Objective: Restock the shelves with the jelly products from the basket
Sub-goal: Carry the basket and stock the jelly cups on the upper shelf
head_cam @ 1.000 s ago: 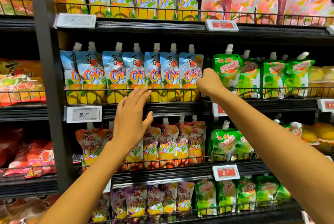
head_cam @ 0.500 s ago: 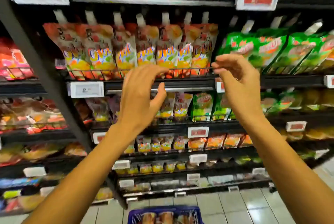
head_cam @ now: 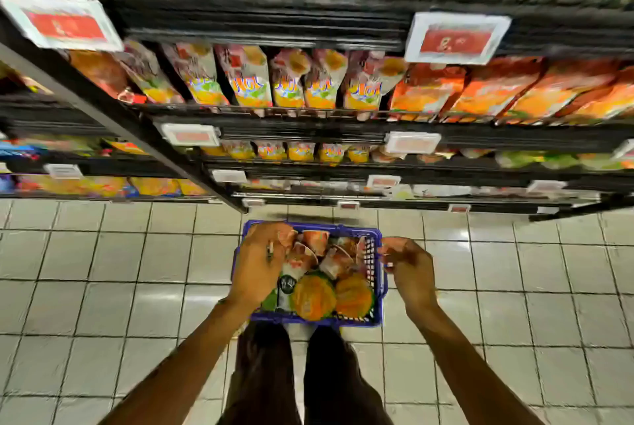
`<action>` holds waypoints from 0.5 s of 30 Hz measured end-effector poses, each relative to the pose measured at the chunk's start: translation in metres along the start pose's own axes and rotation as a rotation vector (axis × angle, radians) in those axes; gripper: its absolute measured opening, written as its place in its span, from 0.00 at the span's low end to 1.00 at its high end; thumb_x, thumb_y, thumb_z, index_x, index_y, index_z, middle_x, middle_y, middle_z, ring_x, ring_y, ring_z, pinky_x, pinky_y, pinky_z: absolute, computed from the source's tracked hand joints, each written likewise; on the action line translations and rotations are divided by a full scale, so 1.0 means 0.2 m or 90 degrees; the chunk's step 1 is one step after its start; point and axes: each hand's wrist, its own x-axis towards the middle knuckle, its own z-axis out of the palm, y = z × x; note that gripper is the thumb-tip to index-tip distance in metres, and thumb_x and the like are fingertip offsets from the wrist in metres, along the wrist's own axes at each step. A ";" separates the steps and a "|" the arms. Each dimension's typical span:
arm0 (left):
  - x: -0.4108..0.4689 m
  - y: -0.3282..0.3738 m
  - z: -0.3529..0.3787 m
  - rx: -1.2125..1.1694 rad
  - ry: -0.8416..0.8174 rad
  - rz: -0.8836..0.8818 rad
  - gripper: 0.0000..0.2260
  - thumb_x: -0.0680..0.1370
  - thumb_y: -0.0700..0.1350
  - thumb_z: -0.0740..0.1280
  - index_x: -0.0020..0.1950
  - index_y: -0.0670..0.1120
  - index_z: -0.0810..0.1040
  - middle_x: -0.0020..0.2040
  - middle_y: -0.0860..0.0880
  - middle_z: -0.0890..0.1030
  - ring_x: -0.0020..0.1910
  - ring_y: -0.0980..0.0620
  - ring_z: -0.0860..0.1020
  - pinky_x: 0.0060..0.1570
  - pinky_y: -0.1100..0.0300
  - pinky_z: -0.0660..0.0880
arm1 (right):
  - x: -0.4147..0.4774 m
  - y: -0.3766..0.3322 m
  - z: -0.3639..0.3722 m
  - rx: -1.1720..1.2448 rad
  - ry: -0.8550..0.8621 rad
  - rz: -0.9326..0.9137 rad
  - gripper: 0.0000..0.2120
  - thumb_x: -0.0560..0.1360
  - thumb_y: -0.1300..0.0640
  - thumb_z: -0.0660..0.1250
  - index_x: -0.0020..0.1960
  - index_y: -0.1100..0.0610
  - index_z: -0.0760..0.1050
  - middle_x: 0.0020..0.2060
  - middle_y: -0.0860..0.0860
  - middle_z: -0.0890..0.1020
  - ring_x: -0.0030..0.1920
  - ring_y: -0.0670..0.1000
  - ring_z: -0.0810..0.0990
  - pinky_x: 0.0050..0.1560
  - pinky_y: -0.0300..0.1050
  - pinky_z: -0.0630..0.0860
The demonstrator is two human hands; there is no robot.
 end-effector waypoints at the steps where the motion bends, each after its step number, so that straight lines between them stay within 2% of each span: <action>1: -0.02 -0.12 0.07 0.001 0.002 -0.019 0.12 0.75 0.31 0.65 0.54 0.44 0.80 0.50 0.52 0.77 0.49 0.67 0.71 0.52 0.83 0.63 | 0.07 0.12 0.01 -0.007 -0.003 0.025 0.08 0.74 0.65 0.66 0.41 0.56 0.80 0.44 0.61 0.84 0.47 0.62 0.81 0.55 0.63 0.78; 3: -0.05 -0.38 0.21 -0.033 0.008 -0.090 0.08 0.77 0.33 0.65 0.54 0.38 0.80 0.47 0.54 0.78 0.46 0.64 0.74 0.49 0.81 0.67 | 0.21 0.37 0.04 -0.037 -0.012 0.056 0.13 0.74 0.72 0.65 0.40 0.55 0.80 0.40 0.57 0.83 0.45 0.59 0.80 0.53 0.58 0.78; 4: -0.06 -0.48 0.27 -0.090 0.005 -0.169 0.06 0.77 0.33 0.66 0.53 0.36 0.79 0.46 0.53 0.79 0.45 0.60 0.77 0.46 0.78 0.72 | 0.27 0.47 0.05 -0.040 -0.019 0.081 0.16 0.75 0.73 0.64 0.40 0.54 0.80 0.38 0.54 0.83 0.43 0.57 0.80 0.52 0.55 0.78; 5: -0.06 -0.61 0.34 -0.131 -0.004 -0.256 0.06 0.77 0.34 0.67 0.53 0.34 0.78 0.45 0.49 0.81 0.46 0.52 0.79 0.45 0.73 0.75 | 0.35 0.59 0.07 -0.046 -0.027 0.112 0.18 0.77 0.73 0.63 0.39 0.53 0.80 0.36 0.51 0.83 0.42 0.55 0.81 0.49 0.51 0.78; 6: -0.06 -0.72 0.40 -0.165 0.000 -0.336 0.08 0.75 0.37 0.69 0.51 0.33 0.78 0.43 0.46 0.82 0.46 0.45 0.79 0.45 0.65 0.78 | 0.42 0.70 0.10 -0.076 -0.035 0.132 0.18 0.79 0.70 0.61 0.40 0.52 0.81 0.37 0.52 0.83 0.42 0.55 0.82 0.49 0.49 0.79; 7: -0.06 -0.84 0.46 -0.175 0.008 -0.392 0.10 0.72 0.40 0.69 0.48 0.35 0.79 0.41 0.46 0.83 0.45 0.43 0.78 0.46 0.61 0.78 | 0.49 0.81 0.13 -0.122 -0.046 0.154 0.14 0.80 0.65 0.61 0.44 0.53 0.81 0.41 0.54 0.84 0.46 0.56 0.82 0.51 0.49 0.79; 8: -0.06 -0.96 0.51 -0.178 0.018 -0.444 0.09 0.69 0.43 0.67 0.45 0.40 0.80 0.38 0.49 0.83 0.43 0.44 0.78 0.44 0.64 0.76 | 0.56 0.93 0.16 -0.184 -0.047 0.158 0.10 0.81 0.62 0.61 0.49 0.57 0.81 0.46 0.58 0.83 0.50 0.59 0.82 0.53 0.51 0.78; 10: -0.07 -1.18 0.58 -0.098 0.019 -0.480 0.07 0.72 0.44 0.66 0.45 0.42 0.81 0.38 0.52 0.81 0.43 0.45 0.78 0.36 0.73 0.72 | 0.68 1.15 0.21 -0.351 -0.034 0.136 0.11 0.81 0.61 0.59 0.57 0.63 0.78 0.52 0.62 0.82 0.54 0.62 0.80 0.53 0.51 0.76; 11: -0.07 -1.31 0.62 -0.050 0.029 -0.491 0.07 0.75 0.41 0.67 0.49 0.40 0.82 0.41 0.49 0.82 0.45 0.43 0.79 0.36 0.72 0.73 | 0.73 1.25 0.24 -0.388 -0.018 0.139 0.11 0.80 0.62 0.59 0.58 0.64 0.77 0.53 0.63 0.81 0.55 0.63 0.80 0.52 0.51 0.76; 13: -0.07 -1.53 0.69 0.016 0.072 -0.517 0.07 0.77 0.36 0.67 0.54 0.37 0.81 0.48 0.40 0.83 0.50 0.37 0.80 0.45 0.60 0.77 | 0.81 1.43 0.29 -0.404 0.058 0.139 0.11 0.78 0.64 0.62 0.58 0.65 0.76 0.54 0.66 0.80 0.54 0.65 0.79 0.52 0.53 0.74; 15: -0.04 -1.72 0.74 0.129 0.098 -0.511 0.09 0.77 0.37 0.67 0.56 0.38 0.80 0.53 0.36 0.81 0.54 0.35 0.78 0.52 0.48 0.75 | 0.90 1.58 0.31 -0.418 0.146 0.166 0.15 0.75 0.62 0.66 0.60 0.66 0.73 0.55 0.66 0.79 0.56 0.66 0.77 0.53 0.55 0.74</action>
